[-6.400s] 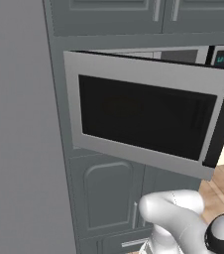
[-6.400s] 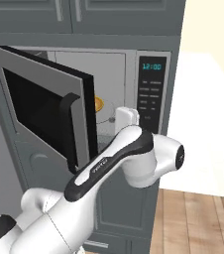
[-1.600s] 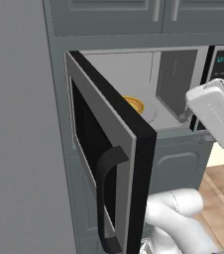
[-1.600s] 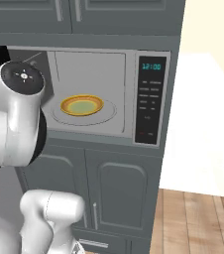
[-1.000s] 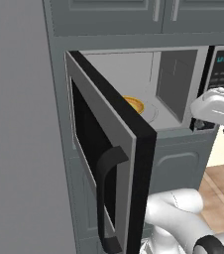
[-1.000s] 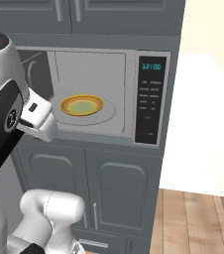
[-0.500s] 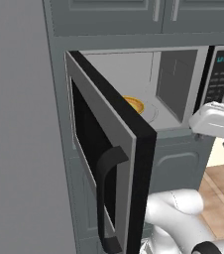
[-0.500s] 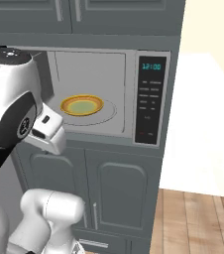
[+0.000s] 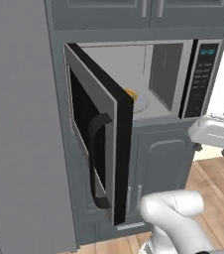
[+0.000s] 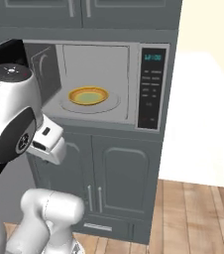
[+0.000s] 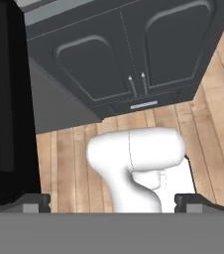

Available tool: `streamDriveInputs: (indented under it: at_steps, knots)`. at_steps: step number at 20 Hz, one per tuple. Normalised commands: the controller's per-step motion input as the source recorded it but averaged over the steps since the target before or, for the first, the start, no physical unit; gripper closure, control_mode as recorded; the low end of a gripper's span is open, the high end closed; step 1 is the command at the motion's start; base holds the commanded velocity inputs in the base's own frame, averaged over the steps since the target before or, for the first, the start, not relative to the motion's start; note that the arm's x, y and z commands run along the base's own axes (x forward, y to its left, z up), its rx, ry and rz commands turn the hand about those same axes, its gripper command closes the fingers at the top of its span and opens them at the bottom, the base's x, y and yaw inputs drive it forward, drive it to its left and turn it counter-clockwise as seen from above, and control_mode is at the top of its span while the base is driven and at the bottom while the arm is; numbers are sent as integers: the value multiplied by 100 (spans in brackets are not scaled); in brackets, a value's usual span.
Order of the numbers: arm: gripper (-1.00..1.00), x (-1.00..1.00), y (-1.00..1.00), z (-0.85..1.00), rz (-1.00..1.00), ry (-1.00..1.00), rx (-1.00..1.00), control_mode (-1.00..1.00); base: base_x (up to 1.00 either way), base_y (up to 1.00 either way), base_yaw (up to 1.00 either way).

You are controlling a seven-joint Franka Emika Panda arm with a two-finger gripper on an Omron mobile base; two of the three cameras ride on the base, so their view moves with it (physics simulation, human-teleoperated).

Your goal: Pick the chicken drumstick from the counter and place it in the microwave. Then turn on the microwave.

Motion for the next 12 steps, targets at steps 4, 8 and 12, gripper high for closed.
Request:
streamDriveInputs:
  at_steps: [4,8,12]
  knots:
    - [-100,0,0,0,0,0,0,100,-100,7,-2]
    - [-100,0,0,0,0,0,0,100,-88,43,0]
    - [-100,0,0,0,0,0,0,100,-16,100,0]
